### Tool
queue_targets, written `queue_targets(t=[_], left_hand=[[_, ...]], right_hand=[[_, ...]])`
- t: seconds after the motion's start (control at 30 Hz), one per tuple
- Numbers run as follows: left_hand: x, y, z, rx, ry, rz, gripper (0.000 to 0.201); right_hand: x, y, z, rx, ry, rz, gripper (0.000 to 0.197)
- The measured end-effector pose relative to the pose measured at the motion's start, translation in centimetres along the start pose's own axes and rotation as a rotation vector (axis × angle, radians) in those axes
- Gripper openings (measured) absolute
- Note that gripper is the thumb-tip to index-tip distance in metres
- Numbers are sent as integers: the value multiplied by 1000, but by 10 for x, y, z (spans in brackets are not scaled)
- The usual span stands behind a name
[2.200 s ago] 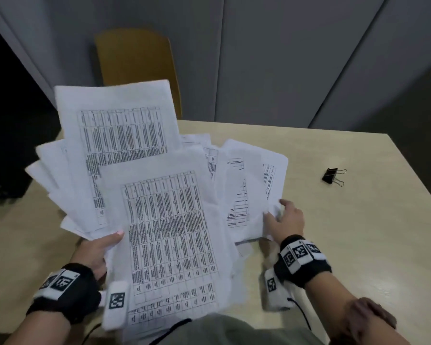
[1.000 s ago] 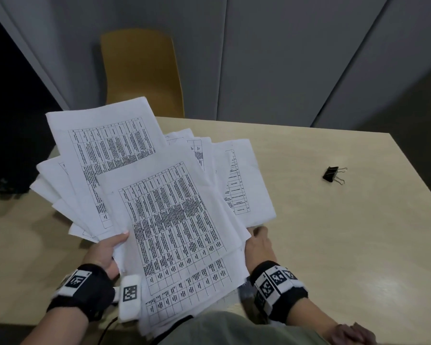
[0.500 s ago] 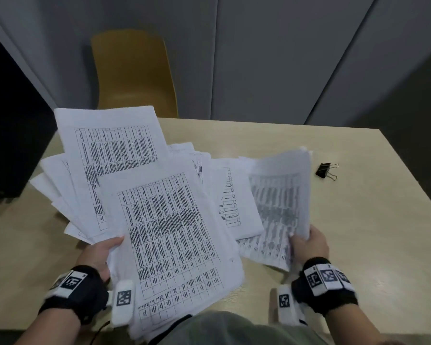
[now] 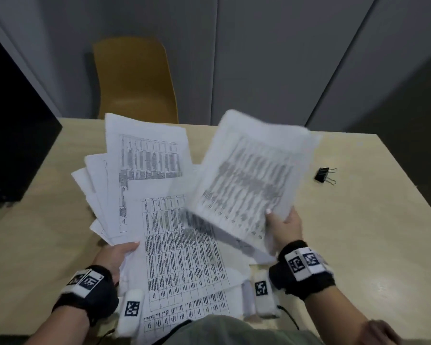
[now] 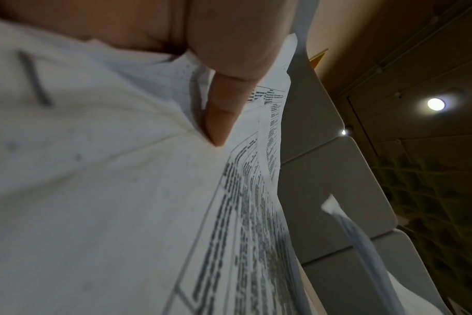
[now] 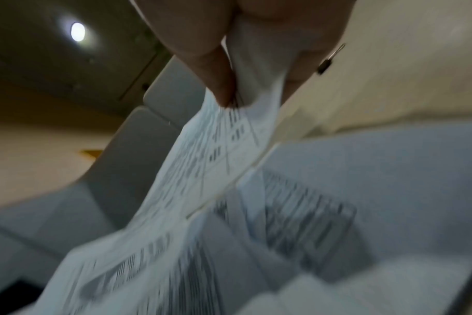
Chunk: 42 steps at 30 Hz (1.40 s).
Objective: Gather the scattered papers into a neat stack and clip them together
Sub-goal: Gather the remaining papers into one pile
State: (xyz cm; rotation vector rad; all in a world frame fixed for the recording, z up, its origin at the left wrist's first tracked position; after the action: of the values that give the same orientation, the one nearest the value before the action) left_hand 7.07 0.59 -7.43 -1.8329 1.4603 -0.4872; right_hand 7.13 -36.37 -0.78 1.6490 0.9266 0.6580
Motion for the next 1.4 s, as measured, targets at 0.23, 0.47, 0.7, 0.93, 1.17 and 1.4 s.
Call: queue_targets(t=[0.23,0.47,0.7,0.93,1.17,1.4], left_hand=[[28,-11,-8,109,87,65,31],[43,-23,-43,192,155,265,118],[45,-26,-32,74,182,110,93],[41,-15,-24,115,145,222,34],[34,-15,-24,73,246,8,35],[32,-7,-10,58,265,-18,53]], right_hand=[[43,-45,-31,118,445,-636,32],[53,-49,-39,67,592,-788,44],[43,-47,-30,2,426,-854,26],[20,-32,-16,-93,107,-798,55],[-42,-32,23,228,41,-339,70],[-42,-33,34,174,5,-596,63]])
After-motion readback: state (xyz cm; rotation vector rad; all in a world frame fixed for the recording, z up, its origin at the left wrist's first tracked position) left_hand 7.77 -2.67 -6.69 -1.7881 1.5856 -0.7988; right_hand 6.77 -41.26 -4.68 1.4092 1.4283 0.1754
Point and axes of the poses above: each hand's wrist, its own z-axis towards the middle knuckle, its own x-axis out of the palm, y = z × x, the point moved 4 cm from there along z, towards the middle knuckle, and after that the axes turned 3 degrees about z, right-handed, at the moved point
